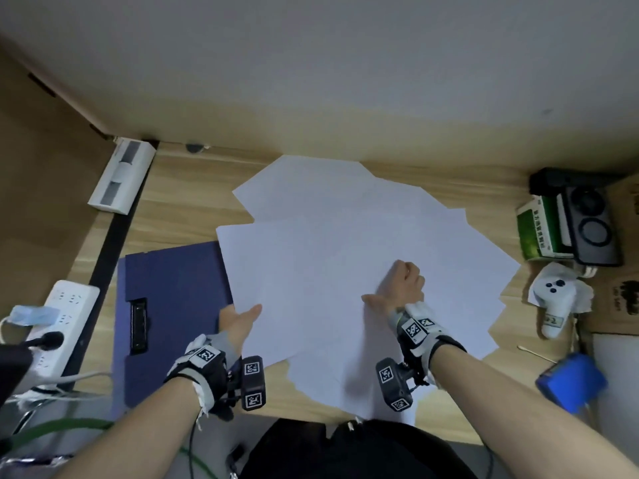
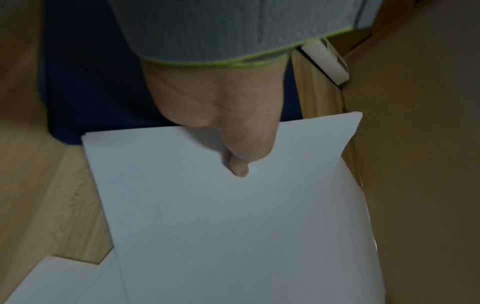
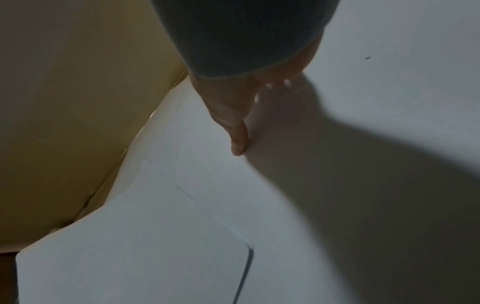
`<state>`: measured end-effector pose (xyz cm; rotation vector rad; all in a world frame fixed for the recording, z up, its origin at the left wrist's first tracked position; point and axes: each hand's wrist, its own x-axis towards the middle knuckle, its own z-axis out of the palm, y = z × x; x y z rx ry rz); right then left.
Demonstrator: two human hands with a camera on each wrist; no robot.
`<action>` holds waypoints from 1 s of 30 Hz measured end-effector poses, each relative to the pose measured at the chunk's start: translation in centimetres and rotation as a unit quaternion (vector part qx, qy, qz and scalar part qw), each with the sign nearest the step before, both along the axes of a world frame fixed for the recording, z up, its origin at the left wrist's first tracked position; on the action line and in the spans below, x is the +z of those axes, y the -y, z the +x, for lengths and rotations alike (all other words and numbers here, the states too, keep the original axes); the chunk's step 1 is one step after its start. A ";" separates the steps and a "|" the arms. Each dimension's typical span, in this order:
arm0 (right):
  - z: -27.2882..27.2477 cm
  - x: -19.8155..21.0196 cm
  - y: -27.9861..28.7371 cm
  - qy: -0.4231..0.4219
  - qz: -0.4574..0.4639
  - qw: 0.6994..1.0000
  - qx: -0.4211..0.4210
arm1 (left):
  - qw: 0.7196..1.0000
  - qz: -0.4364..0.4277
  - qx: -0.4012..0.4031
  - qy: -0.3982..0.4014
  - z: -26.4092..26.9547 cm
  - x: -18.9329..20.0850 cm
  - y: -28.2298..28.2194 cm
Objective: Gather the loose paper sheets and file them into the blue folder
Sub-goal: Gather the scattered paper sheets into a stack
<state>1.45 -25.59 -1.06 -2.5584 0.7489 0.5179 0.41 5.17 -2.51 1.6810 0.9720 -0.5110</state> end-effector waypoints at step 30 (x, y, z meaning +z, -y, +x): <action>-1.2 -1.7 7.4 -0.055 0.103 0.970 -0.211 | 0.996 0.022 -0.077 -0.030 3.2 -0.8 3.8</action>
